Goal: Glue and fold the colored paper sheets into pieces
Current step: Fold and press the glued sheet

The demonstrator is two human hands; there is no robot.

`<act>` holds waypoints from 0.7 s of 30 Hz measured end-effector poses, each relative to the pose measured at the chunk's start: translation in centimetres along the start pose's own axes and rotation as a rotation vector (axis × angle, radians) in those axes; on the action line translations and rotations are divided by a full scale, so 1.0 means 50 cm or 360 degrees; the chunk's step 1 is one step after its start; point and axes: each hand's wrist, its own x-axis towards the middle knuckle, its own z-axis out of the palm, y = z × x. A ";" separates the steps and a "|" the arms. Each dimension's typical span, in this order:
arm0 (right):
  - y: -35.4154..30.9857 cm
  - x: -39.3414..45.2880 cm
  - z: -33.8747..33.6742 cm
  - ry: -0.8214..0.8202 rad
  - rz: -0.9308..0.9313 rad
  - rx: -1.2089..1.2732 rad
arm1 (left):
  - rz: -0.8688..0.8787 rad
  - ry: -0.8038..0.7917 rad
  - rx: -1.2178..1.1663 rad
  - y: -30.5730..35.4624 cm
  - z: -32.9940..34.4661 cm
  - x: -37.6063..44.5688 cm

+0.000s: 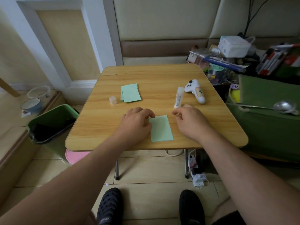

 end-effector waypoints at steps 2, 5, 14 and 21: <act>-0.007 0.004 0.015 -0.0096 0.0002 -0.0112 | -0.0021 0.0021 -0.0002 0.002 0.006 0.001; -0.023 0.004 0.025 -0.0154 0.0017 -0.0273 | -0.0042 0.0036 0.0005 0.006 0.011 0.002; -0.054 0.013 0.023 -0.0094 -0.0039 -0.0342 | -0.0057 0.0070 0.0012 0.007 0.020 0.001; -0.066 0.020 0.041 0.0006 0.0016 -0.0324 | -0.0053 0.0084 0.0024 0.007 0.024 0.003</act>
